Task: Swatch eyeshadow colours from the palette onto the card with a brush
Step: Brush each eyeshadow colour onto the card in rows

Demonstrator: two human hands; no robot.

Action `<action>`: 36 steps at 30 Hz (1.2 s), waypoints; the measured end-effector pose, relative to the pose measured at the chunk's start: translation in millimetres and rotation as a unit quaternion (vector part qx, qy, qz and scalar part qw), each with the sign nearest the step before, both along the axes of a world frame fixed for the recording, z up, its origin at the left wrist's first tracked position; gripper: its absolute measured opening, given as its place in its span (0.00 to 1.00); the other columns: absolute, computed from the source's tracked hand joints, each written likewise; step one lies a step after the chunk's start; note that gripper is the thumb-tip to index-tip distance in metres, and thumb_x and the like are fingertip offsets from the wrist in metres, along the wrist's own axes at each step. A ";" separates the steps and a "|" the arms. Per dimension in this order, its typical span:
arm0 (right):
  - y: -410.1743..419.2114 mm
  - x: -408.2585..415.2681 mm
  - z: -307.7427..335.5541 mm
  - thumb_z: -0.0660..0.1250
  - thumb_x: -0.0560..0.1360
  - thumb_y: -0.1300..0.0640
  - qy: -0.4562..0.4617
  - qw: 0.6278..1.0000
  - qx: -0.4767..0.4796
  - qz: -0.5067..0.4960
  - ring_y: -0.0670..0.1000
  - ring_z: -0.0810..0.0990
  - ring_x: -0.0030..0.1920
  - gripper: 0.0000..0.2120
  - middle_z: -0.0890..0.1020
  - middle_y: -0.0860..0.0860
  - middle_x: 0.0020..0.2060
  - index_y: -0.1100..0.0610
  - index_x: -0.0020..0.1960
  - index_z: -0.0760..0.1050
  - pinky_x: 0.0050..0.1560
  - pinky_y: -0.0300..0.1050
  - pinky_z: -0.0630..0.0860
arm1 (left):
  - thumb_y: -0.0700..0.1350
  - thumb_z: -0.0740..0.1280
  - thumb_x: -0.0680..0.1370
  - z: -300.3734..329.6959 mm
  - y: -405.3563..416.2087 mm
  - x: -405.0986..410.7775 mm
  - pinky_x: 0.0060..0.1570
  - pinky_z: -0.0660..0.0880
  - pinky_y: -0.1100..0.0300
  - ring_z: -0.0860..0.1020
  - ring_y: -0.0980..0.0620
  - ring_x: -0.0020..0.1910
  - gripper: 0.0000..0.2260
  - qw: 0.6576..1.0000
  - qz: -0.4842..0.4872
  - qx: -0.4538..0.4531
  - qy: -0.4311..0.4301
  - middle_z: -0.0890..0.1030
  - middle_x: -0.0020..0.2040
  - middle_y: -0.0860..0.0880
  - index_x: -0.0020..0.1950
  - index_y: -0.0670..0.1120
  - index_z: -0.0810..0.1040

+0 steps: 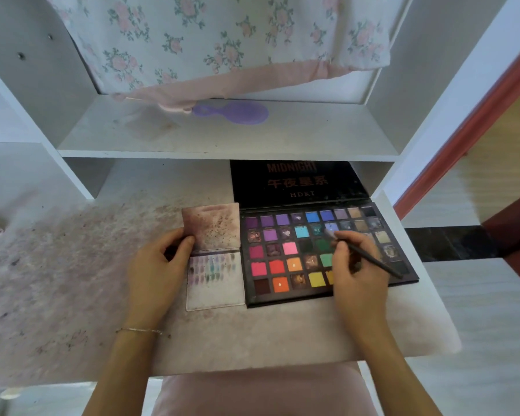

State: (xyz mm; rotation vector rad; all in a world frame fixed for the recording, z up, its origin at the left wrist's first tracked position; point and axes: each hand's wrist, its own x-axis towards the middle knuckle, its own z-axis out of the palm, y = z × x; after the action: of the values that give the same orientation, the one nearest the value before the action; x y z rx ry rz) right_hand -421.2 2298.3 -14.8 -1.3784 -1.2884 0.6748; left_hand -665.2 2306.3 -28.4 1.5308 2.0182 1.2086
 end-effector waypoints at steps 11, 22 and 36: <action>9.7 51.2 -9.7 0.59 0.77 0.63 -0.048 0.987 0.007 -0.155 0.35 0.77 0.38 0.08 0.76 0.43 0.36 0.52 0.47 0.72 0.32 0.21 0.68 | 0.42 0.66 0.76 -1.4 0.4 -0.9 0.41 0.67 0.67 0.74 0.57 0.43 0.10 1.000 -0.003 -0.007 0.003 0.78 0.46 0.56 0.56 0.44 0.80; 9.9 49.8 -10.6 0.60 0.77 0.62 -0.114 0.985 -0.016 -0.132 0.41 0.76 0.40 0.07 0.77 0.48 0.39 0.51 0.46 0.72 0.35 0.30 0.69 | 0.43 0.65 0.76 -1.4 1.6 -1.4 0.43 0.67 0.64 0.75 0.56 0.44 0.11 1.000 -0.006 -0.006 0.011 0.77 0.46 0.55 0.57 0.44 0.79; 8.8 49.0 -9.7 0.60 0.76 0.63 -0.115 0.984 -0.018 -0.132 0.45 0.76 0.42 0.07 0.78 0.51 0.42 0.51 0.47 0.70 0.36 0.32 0.71 | 0.42 0.66 0.75 -2.9 1.7 -2.2 0.42 0.67 0.64 0.75 0.56 0.43 0.10 1.000 -0.005 -0.001 0.014 0.77 0.45 0.56 0.56 0.44 0.80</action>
State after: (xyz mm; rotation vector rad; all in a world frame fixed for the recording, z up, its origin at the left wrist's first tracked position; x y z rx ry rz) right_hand -372.2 2307.1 -24.5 -1.6581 -1.2460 0.3664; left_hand -667.4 2308.0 -31.3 1.5637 2.0275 1.1884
